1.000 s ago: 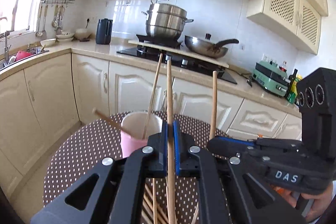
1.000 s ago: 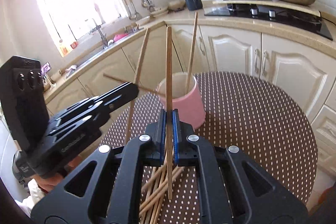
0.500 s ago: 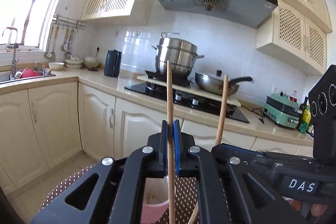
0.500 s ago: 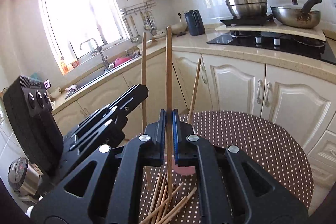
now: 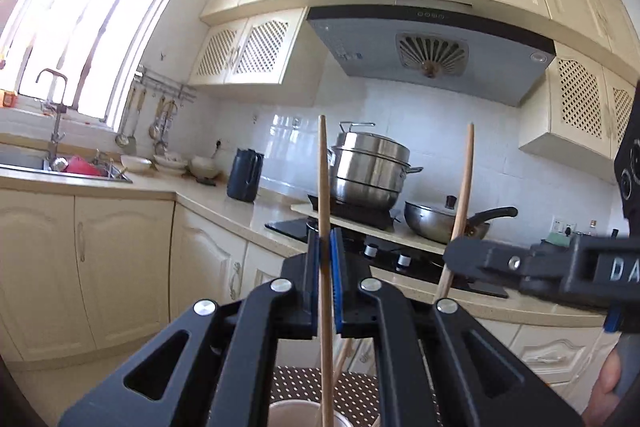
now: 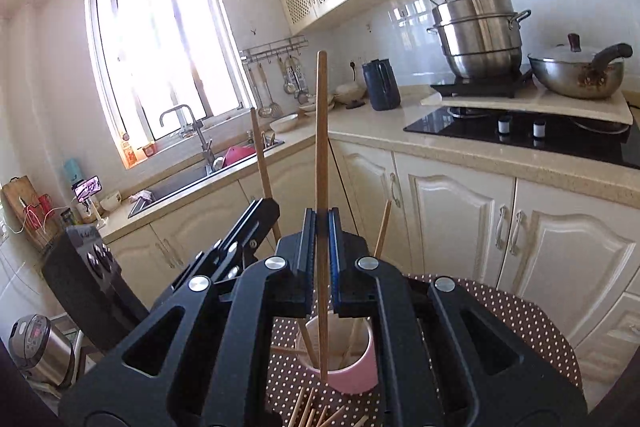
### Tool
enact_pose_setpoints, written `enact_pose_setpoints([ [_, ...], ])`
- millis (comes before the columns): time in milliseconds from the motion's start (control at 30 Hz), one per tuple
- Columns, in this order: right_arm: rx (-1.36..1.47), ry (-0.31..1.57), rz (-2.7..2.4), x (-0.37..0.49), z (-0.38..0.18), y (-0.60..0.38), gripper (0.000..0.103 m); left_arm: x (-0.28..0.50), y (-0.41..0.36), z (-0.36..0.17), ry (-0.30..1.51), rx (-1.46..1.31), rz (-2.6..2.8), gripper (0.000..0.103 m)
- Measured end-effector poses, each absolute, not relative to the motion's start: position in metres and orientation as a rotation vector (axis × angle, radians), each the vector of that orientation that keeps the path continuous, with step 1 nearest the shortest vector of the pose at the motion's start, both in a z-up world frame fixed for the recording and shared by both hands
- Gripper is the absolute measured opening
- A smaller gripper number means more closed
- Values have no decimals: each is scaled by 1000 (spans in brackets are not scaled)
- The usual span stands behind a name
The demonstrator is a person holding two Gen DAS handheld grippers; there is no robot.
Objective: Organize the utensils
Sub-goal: 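Lower both chopsticks into the pink cup and open the left tool, then open the right tool in the cup while the left tool lifts away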
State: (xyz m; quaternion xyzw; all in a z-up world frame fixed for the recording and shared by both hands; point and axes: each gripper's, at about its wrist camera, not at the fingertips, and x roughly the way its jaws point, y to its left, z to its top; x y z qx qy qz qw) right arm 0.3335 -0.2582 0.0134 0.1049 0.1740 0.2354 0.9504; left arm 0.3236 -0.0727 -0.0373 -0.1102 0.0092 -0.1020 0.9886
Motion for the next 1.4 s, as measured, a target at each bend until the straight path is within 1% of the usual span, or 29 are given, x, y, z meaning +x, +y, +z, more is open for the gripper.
enact_pose_setpoints([
  [167, 193, 309, 455, 340, 14, -259, 6, 329, -78, -46, 0, -196, -187, 6],
  [400, 181, 364, 451, 352, -9, -255, 6, 326, -83, -53, -5, -161, -188, 6],
  [733, 179, 427, 453, 354, -33, -249, 6, 332, -81, -56, 85, -145, -199, 6],
  [1033, 185, 458, 453, 356, -41, -246, 7, 333, -79, -59, 141, -116, -197, 6],
  [1100, 185, 463, 453, 357, -42, -246, 7, 334, -78, -58, 154, -119, -199, 11],
  [1133, 186, 465, 449, 356, -43, -246, 7, 334, -76, -58, 160, -126, -201, 20],
  [1233, 197, 471, 450, 356, -44, -247, 7, 332, -74, -58, 159, -130, -192, 22],
  [1400, 208, 480, 448, 354, -47, -249, 7, 326, -70, -55, 156, -124, -176, 31],
])
